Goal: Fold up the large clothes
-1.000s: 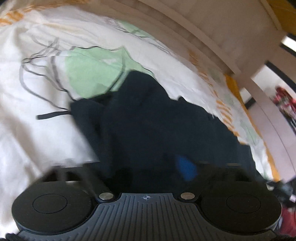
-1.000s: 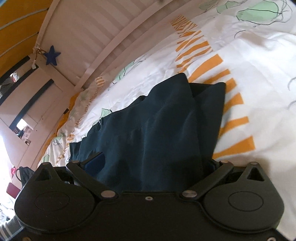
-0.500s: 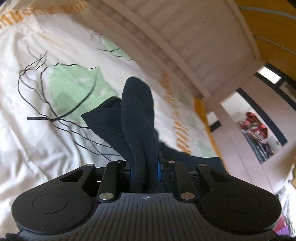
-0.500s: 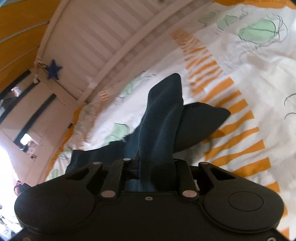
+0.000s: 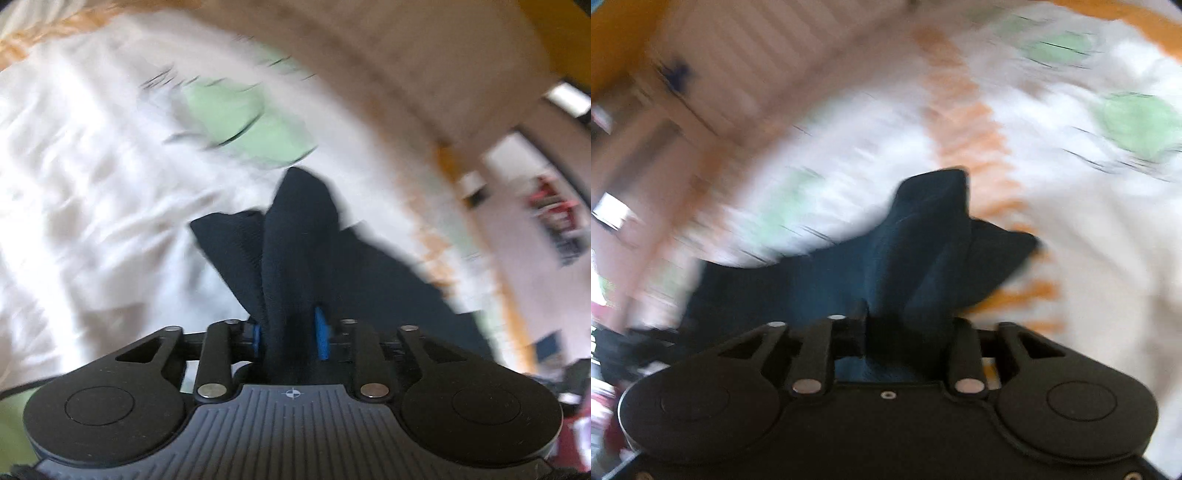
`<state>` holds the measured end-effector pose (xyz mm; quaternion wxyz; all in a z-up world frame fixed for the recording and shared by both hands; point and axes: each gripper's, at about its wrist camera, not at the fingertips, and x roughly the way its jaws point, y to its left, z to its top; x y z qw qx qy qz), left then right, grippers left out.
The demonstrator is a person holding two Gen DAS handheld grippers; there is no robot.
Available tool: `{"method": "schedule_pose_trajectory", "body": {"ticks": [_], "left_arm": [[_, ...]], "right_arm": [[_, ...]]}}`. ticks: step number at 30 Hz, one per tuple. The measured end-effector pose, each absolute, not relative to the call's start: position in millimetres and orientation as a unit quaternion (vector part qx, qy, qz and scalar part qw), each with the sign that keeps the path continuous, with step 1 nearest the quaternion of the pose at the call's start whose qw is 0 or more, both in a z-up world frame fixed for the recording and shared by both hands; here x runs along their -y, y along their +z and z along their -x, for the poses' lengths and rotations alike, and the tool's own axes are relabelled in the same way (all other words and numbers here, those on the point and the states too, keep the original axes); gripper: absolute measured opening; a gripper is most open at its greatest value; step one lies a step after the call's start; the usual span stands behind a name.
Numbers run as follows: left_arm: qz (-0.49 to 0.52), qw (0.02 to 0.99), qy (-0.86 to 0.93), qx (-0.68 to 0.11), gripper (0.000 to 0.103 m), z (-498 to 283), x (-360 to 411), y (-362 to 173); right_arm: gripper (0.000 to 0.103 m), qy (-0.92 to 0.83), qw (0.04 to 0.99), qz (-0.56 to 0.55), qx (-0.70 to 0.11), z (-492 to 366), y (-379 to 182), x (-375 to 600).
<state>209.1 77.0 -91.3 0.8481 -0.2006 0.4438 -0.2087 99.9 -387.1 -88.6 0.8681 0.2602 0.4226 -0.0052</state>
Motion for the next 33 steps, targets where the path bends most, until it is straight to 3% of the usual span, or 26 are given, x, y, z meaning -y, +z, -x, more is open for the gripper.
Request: {"method": "schedule_pose_trajectory", "body": {"ticks": [1,4,9,19,25,33], "left_arm": [[0.201,0.848,-0.200,-0.448,0.035,-210,-78,-99],[0.180,0.859,-0.187,-0.442,0.045,-211,-75,-107],[0.164,0.865,-0.183,-0.437,0.053,-218,-72,-112],[0.159,0.877,-0.190,-0.413,0.062,-194,-74,-117],[0.126,0.883,-0.204,-0.403,0.078,-189,-64,-116],[0.109,0.888,-0.213,-0.393,0.089,-183,-57,-117]], "right_arm": [[0.061,-0.014,0.862,-0.274,-0.427,-100,-100,390],[0.065,-0.018,0.850,-0.326,-0.413,-102,-117,403],[0.071,-0.023,0.863,-0.320,-0.391,-115,-113,412],[0.073,-0.069,0.882,-0.319,-0.339,-111,-117,431],[0.098,-0.094,0.872,-0.316,-0.361,-92,-106,427],[0.103,-0.090,0.865,-0.283,-0.404,-80,-113,399]]}}
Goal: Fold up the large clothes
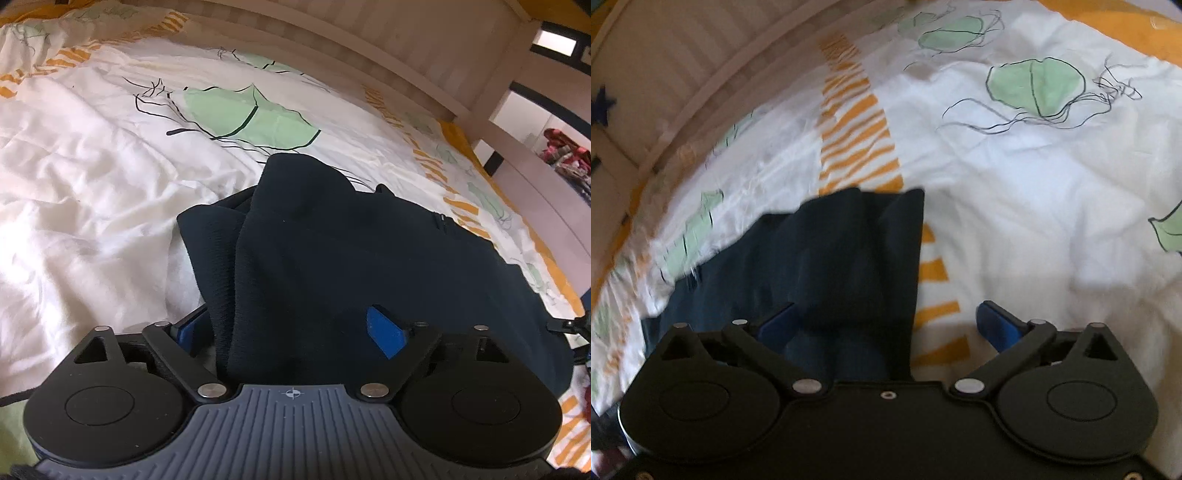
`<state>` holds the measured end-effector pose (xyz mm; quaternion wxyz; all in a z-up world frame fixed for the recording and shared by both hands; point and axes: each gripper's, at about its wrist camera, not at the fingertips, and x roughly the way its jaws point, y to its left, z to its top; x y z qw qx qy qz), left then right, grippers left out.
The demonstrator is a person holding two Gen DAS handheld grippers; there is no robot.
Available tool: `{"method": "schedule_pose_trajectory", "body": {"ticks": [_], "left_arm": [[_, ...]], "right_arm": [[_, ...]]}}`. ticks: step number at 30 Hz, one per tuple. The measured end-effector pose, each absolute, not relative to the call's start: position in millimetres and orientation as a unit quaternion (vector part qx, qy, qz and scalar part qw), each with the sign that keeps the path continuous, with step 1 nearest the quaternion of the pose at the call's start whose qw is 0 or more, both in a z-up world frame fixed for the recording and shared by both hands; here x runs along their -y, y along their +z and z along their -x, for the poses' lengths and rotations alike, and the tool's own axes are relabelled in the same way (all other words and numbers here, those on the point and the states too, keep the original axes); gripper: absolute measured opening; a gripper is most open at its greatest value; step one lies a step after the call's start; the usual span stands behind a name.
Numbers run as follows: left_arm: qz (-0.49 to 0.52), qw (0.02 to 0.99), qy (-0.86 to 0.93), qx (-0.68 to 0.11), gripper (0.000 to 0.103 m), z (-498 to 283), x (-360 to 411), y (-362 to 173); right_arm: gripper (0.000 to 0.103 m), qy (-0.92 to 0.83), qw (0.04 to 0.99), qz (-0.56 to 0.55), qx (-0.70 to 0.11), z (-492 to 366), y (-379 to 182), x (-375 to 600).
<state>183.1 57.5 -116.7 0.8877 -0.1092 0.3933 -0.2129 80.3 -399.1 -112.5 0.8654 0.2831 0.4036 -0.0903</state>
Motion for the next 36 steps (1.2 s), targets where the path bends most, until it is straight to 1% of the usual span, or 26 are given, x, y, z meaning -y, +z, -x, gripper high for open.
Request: {"method": "schedule_pose_trajectory", "body": {"ticks": [4,7,24,36], "left_arm": [[0.103,0.890,-0.207,-0.392,0.091,-181,-54,-116],[0.102,0.891,-0.203,-0.392,0.094,-179,-53,-115],[0.098,0.900,-0.168,-0.389,0.102,-173,-46,-117],[0.097,0.901,-0.167,-0.389,0.102,-172,-45,-117]], "right_arm": [[0.103,-0.099,0.872,-0.220,-0.426,-89,-116,382],[0.103,-0.110,0.877,-0.199,-0.425,-91,-120,375],[0.103,-0.117,0.888,-0.173,-0.409,-89,-124,366],[0.103,-0.119,0.892,-0.168,-0.402,-88,-124,363]]}}
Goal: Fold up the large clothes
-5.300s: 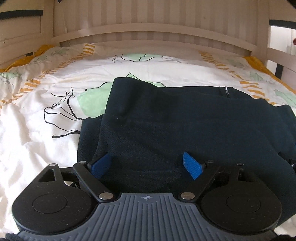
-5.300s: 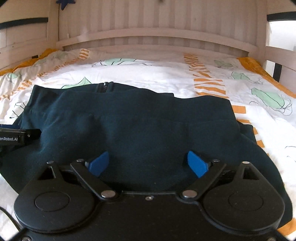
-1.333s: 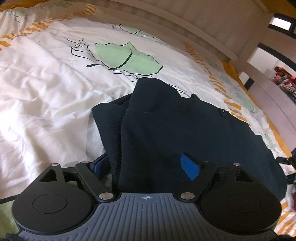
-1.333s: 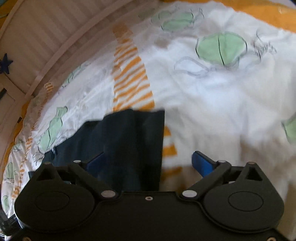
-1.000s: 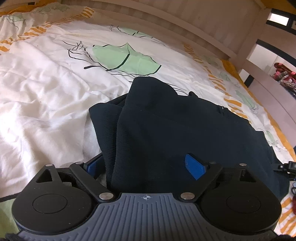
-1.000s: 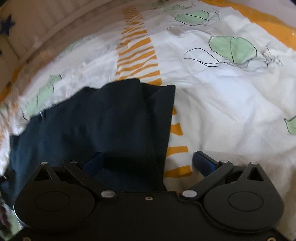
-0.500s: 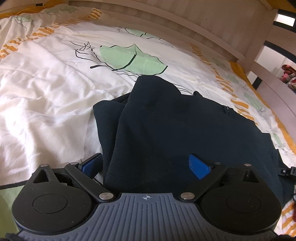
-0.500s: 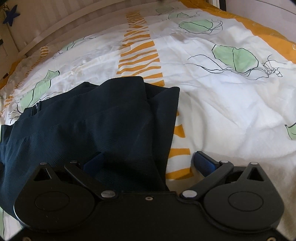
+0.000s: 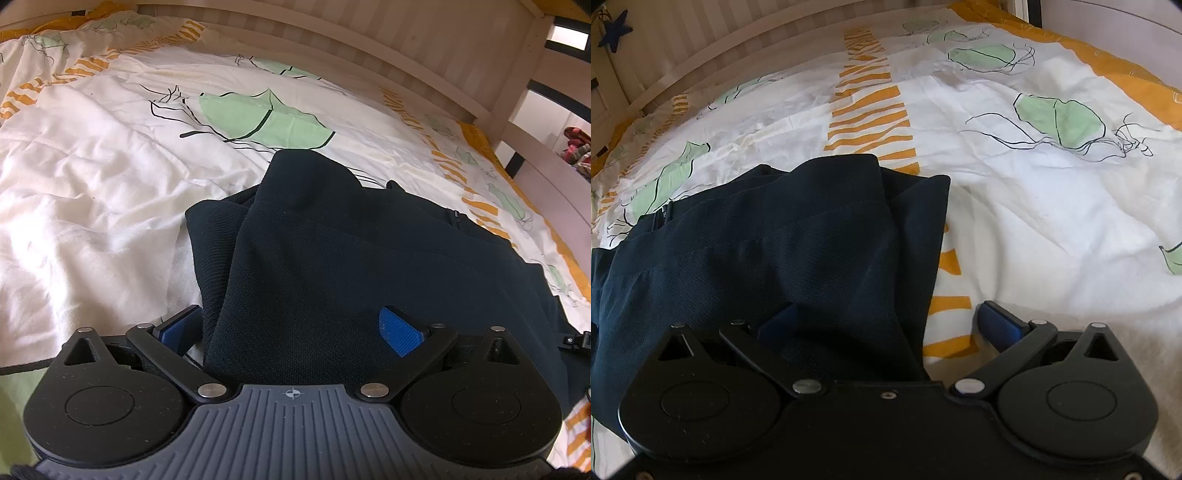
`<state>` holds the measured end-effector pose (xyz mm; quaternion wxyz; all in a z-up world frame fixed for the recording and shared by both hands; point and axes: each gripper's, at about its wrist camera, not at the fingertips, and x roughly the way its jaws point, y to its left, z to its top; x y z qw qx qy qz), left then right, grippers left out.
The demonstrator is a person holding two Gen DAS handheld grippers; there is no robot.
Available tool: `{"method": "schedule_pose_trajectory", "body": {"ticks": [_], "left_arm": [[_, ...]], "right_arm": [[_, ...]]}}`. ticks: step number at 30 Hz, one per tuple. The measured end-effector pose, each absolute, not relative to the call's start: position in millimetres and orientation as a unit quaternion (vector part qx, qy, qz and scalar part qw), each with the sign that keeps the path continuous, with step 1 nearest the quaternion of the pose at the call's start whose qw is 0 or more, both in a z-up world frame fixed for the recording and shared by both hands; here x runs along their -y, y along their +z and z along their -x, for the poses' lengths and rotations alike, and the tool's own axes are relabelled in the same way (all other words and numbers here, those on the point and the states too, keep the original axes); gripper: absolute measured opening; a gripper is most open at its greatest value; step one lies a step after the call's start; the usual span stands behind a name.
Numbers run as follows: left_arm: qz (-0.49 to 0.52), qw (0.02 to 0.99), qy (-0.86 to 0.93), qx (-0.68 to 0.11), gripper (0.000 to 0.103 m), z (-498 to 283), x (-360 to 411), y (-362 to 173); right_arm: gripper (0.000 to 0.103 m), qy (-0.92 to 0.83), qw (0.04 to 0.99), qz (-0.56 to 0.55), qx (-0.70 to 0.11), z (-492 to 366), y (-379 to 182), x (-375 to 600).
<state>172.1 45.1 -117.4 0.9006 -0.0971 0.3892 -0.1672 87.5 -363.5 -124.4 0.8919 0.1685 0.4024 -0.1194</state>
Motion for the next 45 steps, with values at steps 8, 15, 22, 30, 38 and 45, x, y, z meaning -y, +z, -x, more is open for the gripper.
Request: {"method": "schedule_pose_trajectory", "body": {"ticks": [8,15,22,30,38,45], "left_arm": [[0.103,0.898,-0.160,-0.397,0.101,-173,-46,-110],[0.082,0.949,-0.136,-0.271,0.101,-137,-43,-60],[0.028,0.974,-0.124,-0.187,0.101,-93,10,-24],[0.020,0.941,-0.188,-0.280,0.055,-113,74,-48],[0.048,0.921,-0.209,-0.326,0.025,-136,89,-81],[-0.022,0.932,-0.189,-0.309,0.025,-116,107,-109]], "right_arm": [[0.103,-0.118,0.895,-0.166,-0.398,-87,-125,363],[0.103,-0.119,0.896,-0.164,-0.395,-87,-125,362],[0.103,-0.119,0.897,-0.162,-0.394,-88,-125,362],[0.103,-0.119,0.897,-0.162,-0.395,-88,-125,362],[0.103,-0.118,0.895,-0.165,-0.397,-89,-125,363],[0.103,-0.117,0.893,-0.171,-0.400,-90,-126,364]]}}
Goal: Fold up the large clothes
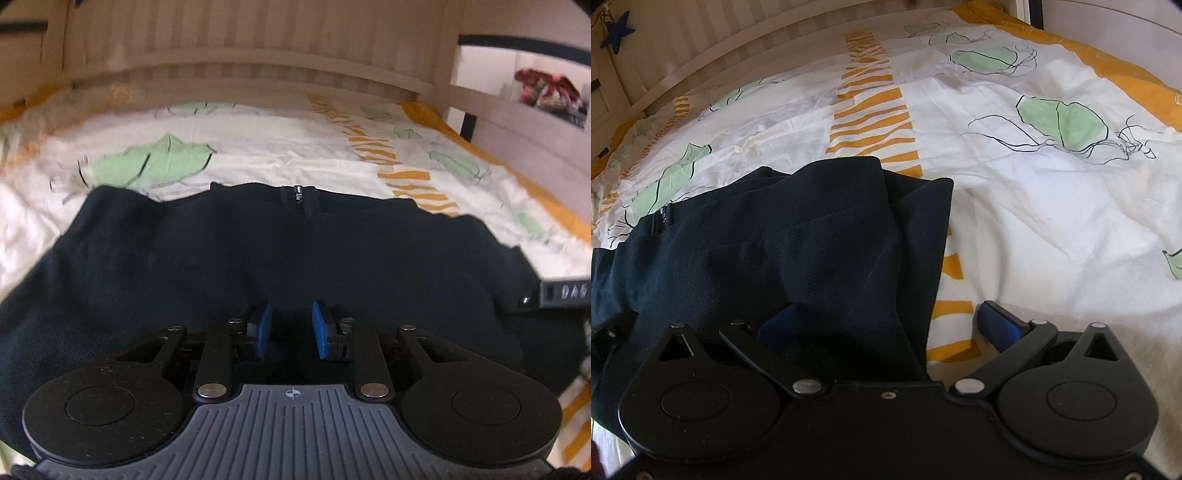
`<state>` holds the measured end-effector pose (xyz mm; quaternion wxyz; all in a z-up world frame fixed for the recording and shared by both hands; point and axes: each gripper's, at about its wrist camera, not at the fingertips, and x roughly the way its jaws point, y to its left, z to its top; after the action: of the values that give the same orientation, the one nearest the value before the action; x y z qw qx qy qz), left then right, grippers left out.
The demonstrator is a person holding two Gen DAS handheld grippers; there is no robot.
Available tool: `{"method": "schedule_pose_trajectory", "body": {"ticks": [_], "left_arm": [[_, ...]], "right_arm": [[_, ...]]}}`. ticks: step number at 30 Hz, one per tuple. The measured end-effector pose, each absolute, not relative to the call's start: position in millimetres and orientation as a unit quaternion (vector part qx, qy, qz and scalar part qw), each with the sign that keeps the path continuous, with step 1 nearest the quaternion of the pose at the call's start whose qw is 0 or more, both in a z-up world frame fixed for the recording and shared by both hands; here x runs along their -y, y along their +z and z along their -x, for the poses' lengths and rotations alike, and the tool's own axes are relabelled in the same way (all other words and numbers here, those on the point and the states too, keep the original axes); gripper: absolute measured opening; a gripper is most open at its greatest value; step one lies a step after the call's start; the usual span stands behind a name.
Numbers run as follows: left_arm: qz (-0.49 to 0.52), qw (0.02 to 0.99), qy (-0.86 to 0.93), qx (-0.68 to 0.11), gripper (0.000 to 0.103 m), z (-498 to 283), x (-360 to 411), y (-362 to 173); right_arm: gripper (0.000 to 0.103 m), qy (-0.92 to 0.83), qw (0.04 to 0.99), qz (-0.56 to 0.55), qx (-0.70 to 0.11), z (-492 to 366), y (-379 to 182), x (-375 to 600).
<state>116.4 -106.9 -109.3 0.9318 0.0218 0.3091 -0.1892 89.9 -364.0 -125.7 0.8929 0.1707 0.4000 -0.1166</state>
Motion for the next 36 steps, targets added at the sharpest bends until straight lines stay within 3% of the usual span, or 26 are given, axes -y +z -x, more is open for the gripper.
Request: {"method": "schedule_pose_trajectory", "body": {"ticks": [12,14,16,17,19,21,27,36], "left_arm": [[0.001,0.935,-0.178,-0.307,0.025,-115,105,-107],[0.002,0.935,-0.178,-0.306,0.025,-115,104,-107],[0.003,0.936,-0.177,-0.305,0.025,-114,104,-107],[0.002,0.936,-0.177,-0.304,0.025,-114,105,-108],[0.002,0.936,-0.177,-0.304,0.025,-114,105,-108],[0.003,0.936,-0.177,-0.304,0.025,-114,105,-107],[0.005,0.936,-0.170,-0.308,0.024,-115,105,-102],[-0.006,0.943,-0.196,-0.267,0.024,-53,96,-86]], "right_arm": [[0.103,-0.091,0.878,-0.207,-0.423,-93,-120,377],[0.096,-0.084,0.874,-0.221,-0.425,-91,-118,381],[0.072,-0.062,0.874,-0.232,-0.422,-89,-114,383],[0.066,-0.053,0.873,-0.245,-0.419,-88,-111,384],[0.040,-0.027,0.866,-0.284,-0.410,-86,-110,390],[0.033,-0.020,0.857,-0.330,-0.396,-82,-109,398],[0.023,0.012,0.863,-0.374,-0.340,-70,-77,401],[0.023,0.059,0.881,-0.329,-0.334,-91,-19,363]]}}
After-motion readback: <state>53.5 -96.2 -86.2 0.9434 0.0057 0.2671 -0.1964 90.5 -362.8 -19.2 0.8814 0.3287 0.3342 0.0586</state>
